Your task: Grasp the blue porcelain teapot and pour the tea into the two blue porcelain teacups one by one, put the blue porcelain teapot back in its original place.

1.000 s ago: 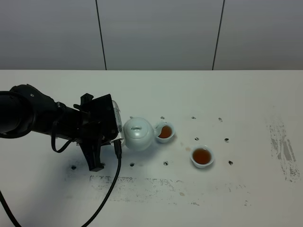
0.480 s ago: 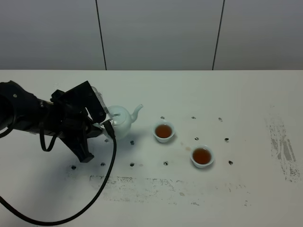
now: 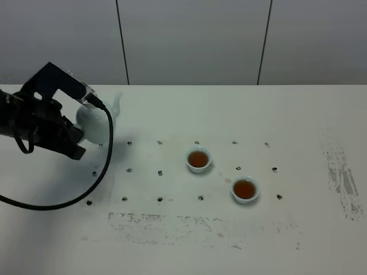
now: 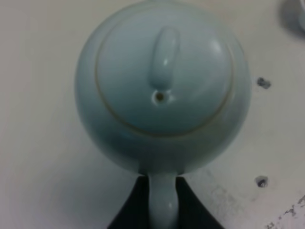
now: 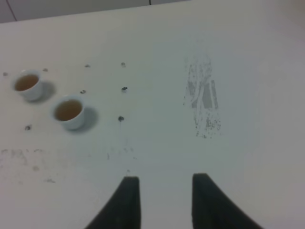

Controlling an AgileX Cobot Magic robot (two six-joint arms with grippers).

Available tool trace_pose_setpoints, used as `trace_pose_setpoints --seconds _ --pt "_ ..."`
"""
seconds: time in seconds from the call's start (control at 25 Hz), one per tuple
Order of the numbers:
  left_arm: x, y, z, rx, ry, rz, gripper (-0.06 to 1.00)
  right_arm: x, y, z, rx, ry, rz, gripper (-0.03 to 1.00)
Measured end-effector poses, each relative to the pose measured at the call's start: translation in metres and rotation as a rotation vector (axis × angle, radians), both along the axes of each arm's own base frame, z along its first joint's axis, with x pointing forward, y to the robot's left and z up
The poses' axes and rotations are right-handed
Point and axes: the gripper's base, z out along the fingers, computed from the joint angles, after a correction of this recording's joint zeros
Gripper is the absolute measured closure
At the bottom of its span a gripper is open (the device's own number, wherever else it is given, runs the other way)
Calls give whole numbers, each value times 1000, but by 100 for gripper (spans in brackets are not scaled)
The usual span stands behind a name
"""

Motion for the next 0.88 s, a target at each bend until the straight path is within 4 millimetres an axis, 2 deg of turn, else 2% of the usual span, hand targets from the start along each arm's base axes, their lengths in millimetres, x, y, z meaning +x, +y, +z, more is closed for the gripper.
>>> trace_pose_setpoints --seconds 0.2,0.44,0.56,0.88 --pt "-3 16 7 112 73 162 83 0 0 0 0 0 0 69" --pt "-16 24 19 115 -18 276 83 0 0 0 0 0 0 69" --pt "-24 24 10 78 -44 302 83 0 0 0 0 0 0 69" --pt "-45 23 -33 -26 -34 402 83 0 0 0 0 0 0 69"
